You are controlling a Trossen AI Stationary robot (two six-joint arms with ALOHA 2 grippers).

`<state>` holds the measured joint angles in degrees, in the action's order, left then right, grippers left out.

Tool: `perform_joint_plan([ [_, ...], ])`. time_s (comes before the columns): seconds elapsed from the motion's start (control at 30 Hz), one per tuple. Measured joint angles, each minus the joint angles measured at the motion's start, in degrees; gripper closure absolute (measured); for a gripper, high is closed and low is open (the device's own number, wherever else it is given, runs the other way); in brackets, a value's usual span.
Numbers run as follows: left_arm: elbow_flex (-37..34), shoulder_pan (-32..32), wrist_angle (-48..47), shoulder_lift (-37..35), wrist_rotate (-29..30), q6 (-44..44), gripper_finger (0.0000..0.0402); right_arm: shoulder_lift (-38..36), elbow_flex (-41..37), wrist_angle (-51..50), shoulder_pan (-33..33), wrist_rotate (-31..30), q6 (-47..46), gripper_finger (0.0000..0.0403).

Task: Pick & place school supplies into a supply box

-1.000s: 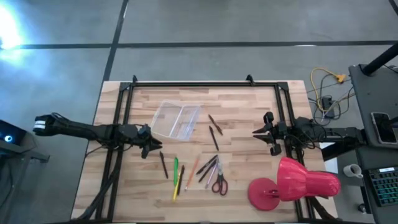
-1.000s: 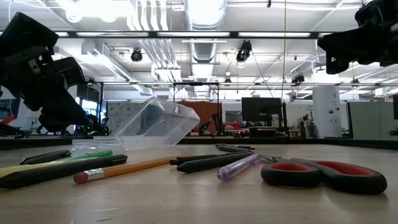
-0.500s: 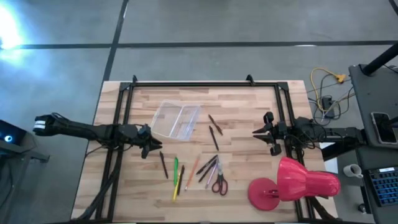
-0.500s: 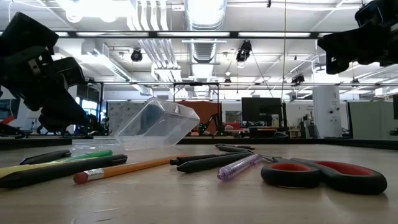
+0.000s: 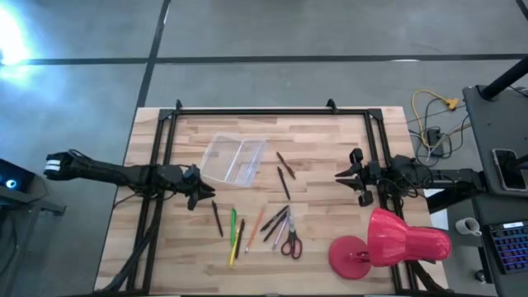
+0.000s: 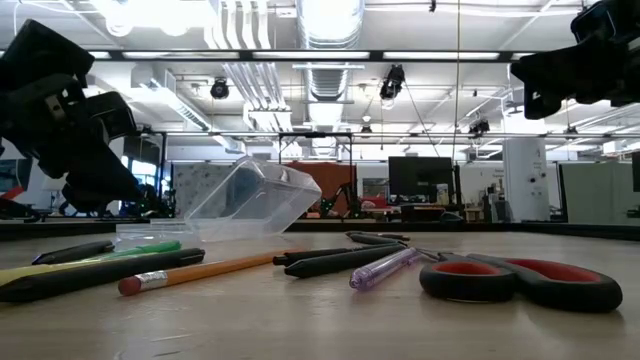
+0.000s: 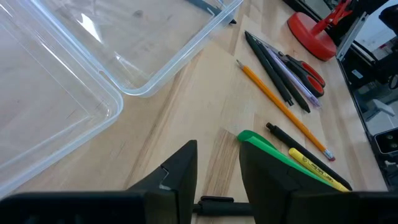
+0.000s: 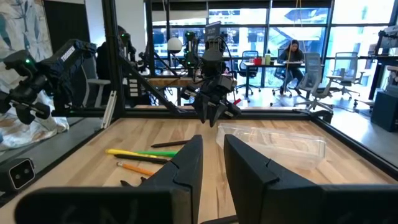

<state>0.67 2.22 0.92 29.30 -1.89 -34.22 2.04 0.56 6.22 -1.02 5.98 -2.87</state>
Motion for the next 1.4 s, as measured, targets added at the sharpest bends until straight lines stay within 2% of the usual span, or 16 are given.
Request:
perform_joint_plan([
  [0.4, 0.0, 0.0, 0.0, 0.0, 0.0, 0.3, 0.0297, 0.0, 0.0, 0.0, 0.0, 0.0, -0.1, 0.0344],
  [0.5, 0.0, 0.0, 0.0, 0.0, 0.0, 8.7, 0.0297, 0.0, 0.0, 0.8, 0.0, -0.6, 1.4, 0.0344],
  [0.57, 0.0, 0.0, 0.0, 0.0, 0.0, 13.8, 0.0297, 0.1, 0.0, 3.8, -0.2, -4.8, 3.1, 0.0344],
  [0.9, 0.0, 0.0, 0.3, 0.0, 1.8, 15.6, 0.0297, 0.4, 0.0, 16.2, -0.1, -7.5, -10.5, 0.0344],
  [0.97, -0.1, 0.0, 1.8, 0.0, 1.8, 10.2, 0.0297, 0.7, 0.0, 19.5, -0.1, -8.7, -11.5, 0.0344],
  [1.07, 0.0, 0.0, 5.4, 0.0, 2.0, -5.3, 0.0297, 1.1, 0.0, 26.1, -0.1, -11.8, -12.4, 0.0344],
  [1.27, -0.1, 0.0, 13.7, 0.2, 5.4, -12.9, 0.0297, 1.5, 0.0, 38.9, -0.1, -22.0, -13.8, 0.0344],
  [1.4, 0.1, 0.0, 17.6, 0.3, 5.4, -21.7, 0.0297, 1.5, 0.0, 42.0, -0.1, -23.9, -17.7, 0.0344],
])
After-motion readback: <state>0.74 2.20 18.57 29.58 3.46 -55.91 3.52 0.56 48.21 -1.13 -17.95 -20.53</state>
